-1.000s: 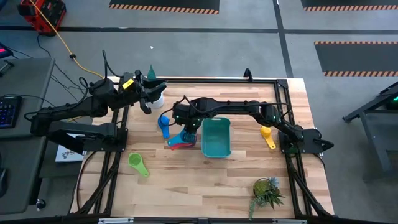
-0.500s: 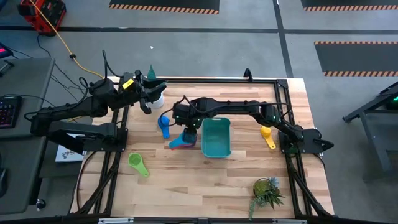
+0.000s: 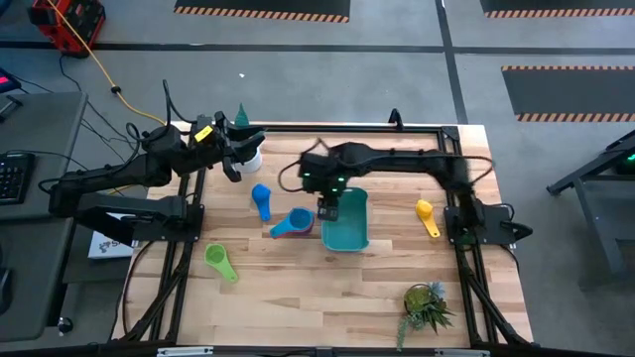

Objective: Nest measuring cups in basket
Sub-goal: Stack the green measuring cup on top of the light blue measuring cup, then adjust the colored stacked measuring cups

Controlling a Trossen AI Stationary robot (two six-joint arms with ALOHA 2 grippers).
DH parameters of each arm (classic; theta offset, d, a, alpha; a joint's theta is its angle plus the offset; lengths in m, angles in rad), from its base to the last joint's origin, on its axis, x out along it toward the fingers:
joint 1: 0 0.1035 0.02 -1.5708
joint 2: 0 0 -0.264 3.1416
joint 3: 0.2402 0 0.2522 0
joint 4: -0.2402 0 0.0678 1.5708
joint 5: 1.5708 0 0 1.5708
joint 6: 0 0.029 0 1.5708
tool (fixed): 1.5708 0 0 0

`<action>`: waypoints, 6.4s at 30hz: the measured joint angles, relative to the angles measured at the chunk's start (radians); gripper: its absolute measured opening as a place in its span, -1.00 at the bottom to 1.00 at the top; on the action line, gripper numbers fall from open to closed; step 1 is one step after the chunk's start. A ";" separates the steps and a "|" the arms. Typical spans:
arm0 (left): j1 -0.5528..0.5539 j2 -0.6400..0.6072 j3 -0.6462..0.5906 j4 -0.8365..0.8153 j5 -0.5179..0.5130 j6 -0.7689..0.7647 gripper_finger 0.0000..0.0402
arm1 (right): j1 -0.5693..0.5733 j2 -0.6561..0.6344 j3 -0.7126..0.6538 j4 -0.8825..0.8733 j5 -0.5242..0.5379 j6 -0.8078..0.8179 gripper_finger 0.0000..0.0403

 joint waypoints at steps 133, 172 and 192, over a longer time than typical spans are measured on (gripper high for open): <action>-0.250 0.714 0.303 -1.010 -0.099 1.671 -0.97 | 0.022 -0.757 -0.990 1.083 0.187 0.561 -0.19; -0.276 0.847 0.303 -0.861 0.053 1.642 -0.75 | 0.022 -0.757 -0.990 1.060 0.221 0.595 -0.19; -0.215 0.558 0.209 -0.912 0.039 0.893 -0.97 | 0.054 -0.704 -0.939 1.115 0.042 0.623 -0.26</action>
